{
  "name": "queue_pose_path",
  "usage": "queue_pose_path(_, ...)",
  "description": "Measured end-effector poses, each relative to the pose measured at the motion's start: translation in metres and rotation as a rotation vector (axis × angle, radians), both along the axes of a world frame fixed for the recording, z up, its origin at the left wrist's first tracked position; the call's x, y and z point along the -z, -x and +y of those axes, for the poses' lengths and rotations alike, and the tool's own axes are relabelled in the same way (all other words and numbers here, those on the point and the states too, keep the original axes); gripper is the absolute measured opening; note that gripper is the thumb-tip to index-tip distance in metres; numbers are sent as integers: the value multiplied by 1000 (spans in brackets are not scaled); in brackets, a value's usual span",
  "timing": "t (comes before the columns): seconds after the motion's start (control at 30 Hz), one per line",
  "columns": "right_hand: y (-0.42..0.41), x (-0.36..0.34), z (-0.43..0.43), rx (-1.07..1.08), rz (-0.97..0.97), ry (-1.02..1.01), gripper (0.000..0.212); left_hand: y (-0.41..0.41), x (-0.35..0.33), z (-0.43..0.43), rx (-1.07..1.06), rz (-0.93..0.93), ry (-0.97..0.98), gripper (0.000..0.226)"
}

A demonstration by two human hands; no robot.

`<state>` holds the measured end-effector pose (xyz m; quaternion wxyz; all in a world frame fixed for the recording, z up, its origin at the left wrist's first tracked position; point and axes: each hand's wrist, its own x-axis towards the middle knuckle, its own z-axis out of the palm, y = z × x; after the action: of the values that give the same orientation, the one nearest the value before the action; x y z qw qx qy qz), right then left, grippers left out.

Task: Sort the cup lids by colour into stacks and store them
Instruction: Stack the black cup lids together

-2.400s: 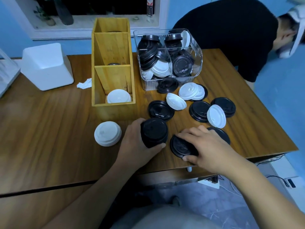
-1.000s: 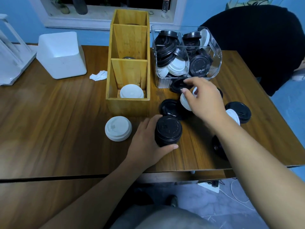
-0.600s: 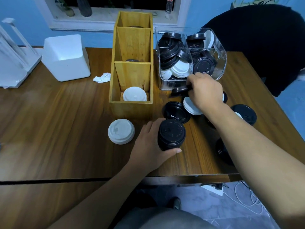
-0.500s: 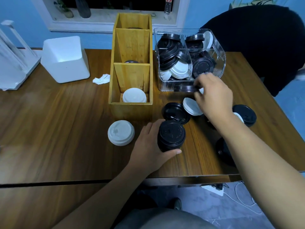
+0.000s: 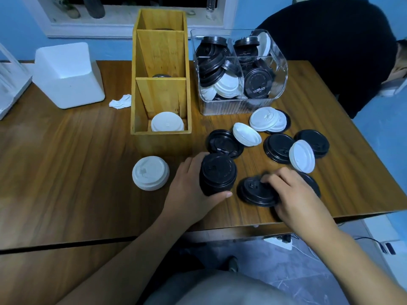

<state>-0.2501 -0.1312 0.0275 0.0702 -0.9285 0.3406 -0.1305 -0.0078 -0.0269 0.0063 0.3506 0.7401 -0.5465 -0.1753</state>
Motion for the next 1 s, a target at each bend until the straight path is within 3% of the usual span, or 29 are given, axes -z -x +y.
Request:
queue_pose_path(0.17,10,-14,-1,-69,237,72,72,1,0,0,-9,-10,-4,98)
queue_pose_path(0.3,2,-24,5,-68,108,-83,57,0,2,-1,-13,-22,11,97)
queue_pose_path(0.47,-20,-12,10,-77,135,-193,66,1,2,-2,-11,-37,32,95)
queue_pose_path(0.63,-19,-32,-4,75,-162,-334,57,0,2,-1,-22,-28,30,96)
queue_pose_path(0.73,-38,-52,-5,7,-357,-347,53,0,2,-2,-33,-30,17,95)
queue_pose_path(0.87,-77,-54,-1,-177,-196,-318,59,1,2,-1,-29,1,51,91)
queue_pose_path(1.0,-93,-48,-2,-187,-98,-333,61,0,2,-1,-17,12,64,90)
